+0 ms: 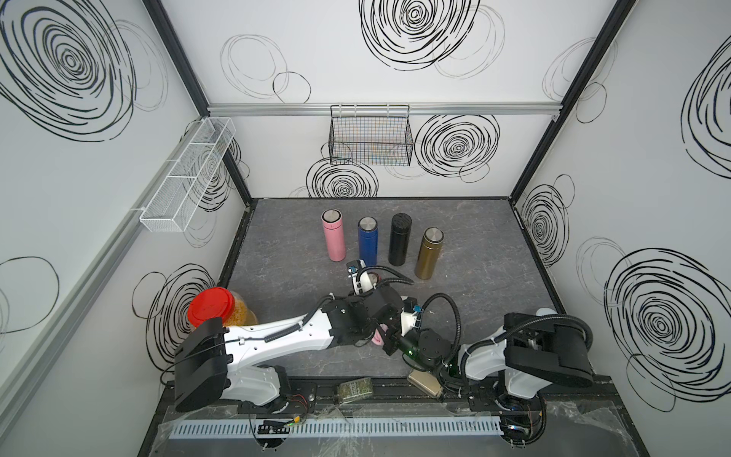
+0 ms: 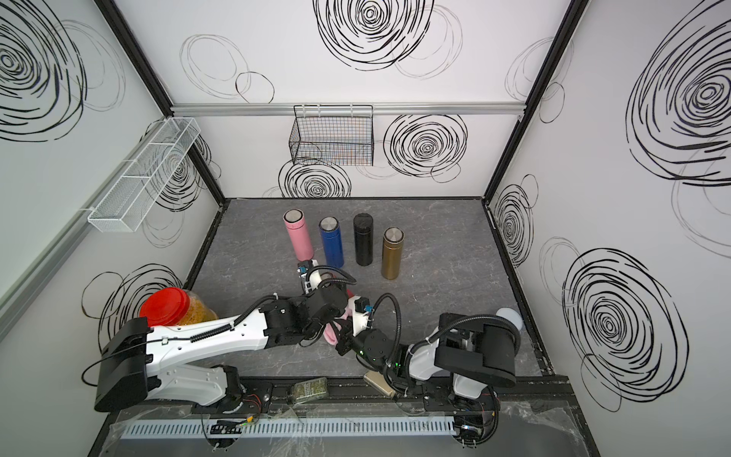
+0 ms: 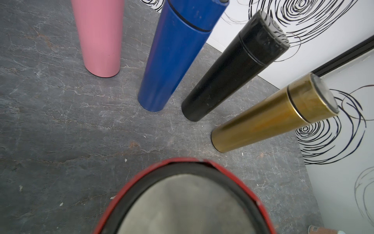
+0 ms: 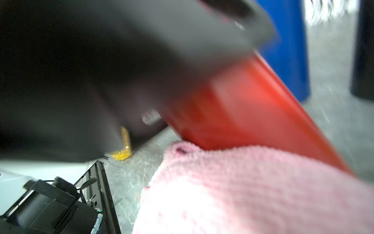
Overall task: Wipe the surface of the thermos
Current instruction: Wipe the dirt from the surface of the thermos.
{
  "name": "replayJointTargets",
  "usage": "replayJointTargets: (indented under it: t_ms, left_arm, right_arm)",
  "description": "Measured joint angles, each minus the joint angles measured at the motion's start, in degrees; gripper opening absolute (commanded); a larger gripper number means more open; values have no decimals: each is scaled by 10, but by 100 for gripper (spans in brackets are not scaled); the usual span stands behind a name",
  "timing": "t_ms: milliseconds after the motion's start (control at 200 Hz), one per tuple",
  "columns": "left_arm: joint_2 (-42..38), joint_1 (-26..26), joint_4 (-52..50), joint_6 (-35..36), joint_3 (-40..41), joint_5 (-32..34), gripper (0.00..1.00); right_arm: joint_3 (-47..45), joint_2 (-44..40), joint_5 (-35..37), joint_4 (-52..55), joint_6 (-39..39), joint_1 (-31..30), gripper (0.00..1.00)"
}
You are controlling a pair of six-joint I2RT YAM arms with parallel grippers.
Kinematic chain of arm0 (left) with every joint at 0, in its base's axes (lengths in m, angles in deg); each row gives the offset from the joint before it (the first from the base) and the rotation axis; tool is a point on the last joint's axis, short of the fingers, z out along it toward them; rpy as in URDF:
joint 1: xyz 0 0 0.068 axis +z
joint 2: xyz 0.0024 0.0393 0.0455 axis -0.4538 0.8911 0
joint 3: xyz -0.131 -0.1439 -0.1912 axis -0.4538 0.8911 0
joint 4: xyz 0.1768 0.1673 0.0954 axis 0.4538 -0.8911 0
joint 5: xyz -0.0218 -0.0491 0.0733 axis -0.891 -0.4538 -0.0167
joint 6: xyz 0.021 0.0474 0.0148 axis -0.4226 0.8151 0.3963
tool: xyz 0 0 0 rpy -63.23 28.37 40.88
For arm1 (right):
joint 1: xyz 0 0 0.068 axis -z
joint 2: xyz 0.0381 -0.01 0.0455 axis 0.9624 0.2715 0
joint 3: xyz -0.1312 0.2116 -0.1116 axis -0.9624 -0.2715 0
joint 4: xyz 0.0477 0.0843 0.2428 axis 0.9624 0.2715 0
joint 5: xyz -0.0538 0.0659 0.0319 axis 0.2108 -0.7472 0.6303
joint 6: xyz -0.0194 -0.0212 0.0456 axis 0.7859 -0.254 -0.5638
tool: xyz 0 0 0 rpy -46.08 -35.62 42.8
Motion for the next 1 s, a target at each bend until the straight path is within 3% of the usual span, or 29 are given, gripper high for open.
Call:
replayJointTargets:
  t_ms: [200, 325, 420, 515, 641, 771, 1001]
  left_arm:
    - [-27, 0, 17, 3, 0, 3, 0]
    - [-31, 0, 33, 33, 0, 7, 0]
    - [-31, 0, 64, 102, 7, 6, 0]
    - [-33, -3, 117, 190, 33, 5, 0]
    - [-46, -15, 174, 317, 83, -12, 0]
    - [-63, -35, 231, 435, 127, -66, 0]
    - [-85, -31, 297, 578, 167, -173, 0]
  right_arm:
    - [-50, 6, 92, 29, -68, -24, 0]
    - [-43, -72, 114, 111, -82, -27, 0]
    - [-24, -163, 110, 212, -90, -18, 0]
    - [-5, -257, 51, 309, -98, 28, 0]
    - [3, -328, -87, 382, -102, 140, 0]
    - [9, -321, -220, 428, -102, 217, 0]
    - [5, -294, -388, 476, -109, 285, 0]
